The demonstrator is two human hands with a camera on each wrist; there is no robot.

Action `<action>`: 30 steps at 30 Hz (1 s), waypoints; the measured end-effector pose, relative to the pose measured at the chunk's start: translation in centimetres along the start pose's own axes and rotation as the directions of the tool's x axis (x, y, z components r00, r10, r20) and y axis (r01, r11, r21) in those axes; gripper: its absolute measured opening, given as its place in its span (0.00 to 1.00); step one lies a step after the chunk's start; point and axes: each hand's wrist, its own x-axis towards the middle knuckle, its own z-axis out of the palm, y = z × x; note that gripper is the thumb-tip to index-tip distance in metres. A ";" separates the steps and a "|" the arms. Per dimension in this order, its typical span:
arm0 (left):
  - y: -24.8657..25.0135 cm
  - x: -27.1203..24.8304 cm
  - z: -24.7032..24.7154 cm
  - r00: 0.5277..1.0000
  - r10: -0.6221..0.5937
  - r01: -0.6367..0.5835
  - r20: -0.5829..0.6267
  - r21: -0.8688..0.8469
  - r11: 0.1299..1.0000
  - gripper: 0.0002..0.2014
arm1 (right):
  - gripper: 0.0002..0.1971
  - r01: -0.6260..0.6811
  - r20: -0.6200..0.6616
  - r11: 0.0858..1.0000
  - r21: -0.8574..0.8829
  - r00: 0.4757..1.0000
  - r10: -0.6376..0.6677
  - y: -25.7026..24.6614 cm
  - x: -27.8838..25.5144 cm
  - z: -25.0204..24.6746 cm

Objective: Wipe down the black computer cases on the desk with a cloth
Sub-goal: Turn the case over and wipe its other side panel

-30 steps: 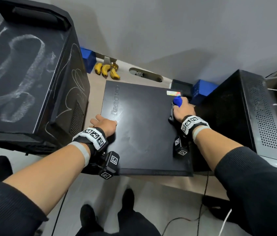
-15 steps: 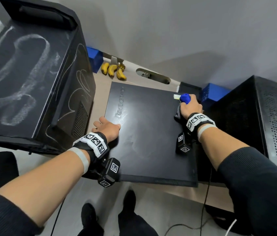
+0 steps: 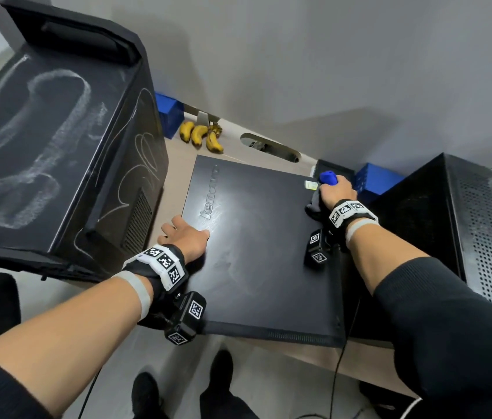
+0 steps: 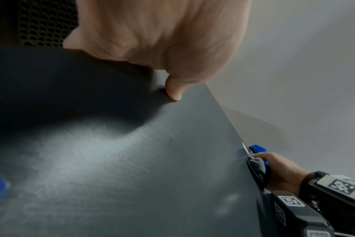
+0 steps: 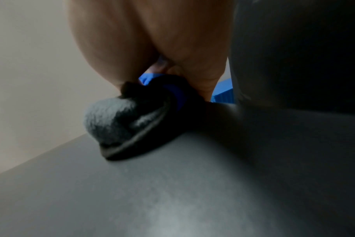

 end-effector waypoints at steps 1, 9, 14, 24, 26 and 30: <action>0.0 0.0 -0.1 1.000 -0.001 0.001 0.000 0.001 1.000 0.37 | 0.22 -0.007 0.012 1.000 -0.005 1.000 0.007 0.0 0.1 -0.1; 0.0 0.0 0.0 1.000 0.002 -0.002 0.006 -0.003 1.000 0.36 | 0.32 0.111 -0.023 0.946 -0.305 0.992 -0.123 -1.1 -1.9 4.3; -0.1 0.6 0.3 1.000 0.005 -0.005 0.000 -0.007 1.000 0.36 | 0.32 0.615 0.291 0.676 -0.406 0.788 -0.543 -8.1 -3.5 9.7; -0.5 1.2 0.6 1.000 0.009 -0.009 -0.020 0.003 1.000 0.38 | 0.34 0.896 0.573 0.383 -0.223 0.439 -0.693 -9.5 -8.2 11.1; -0.4 0.9 0.4 1.000 0.010 -0.010 -0.016 -0.007 1.000 0.38 | 0.34 0.834 0.509 0.493 -0.248 0.545 -0.666 -6.2 -7.4 8.6; -0.5 0.7 0.1 0.999 0.003 -0.003 -0.032 -0.011 1.000 0.38 | 0.34 0.670 0.401 0.672 -0.315 0.736 -0.545 2.1 -7.8 3.4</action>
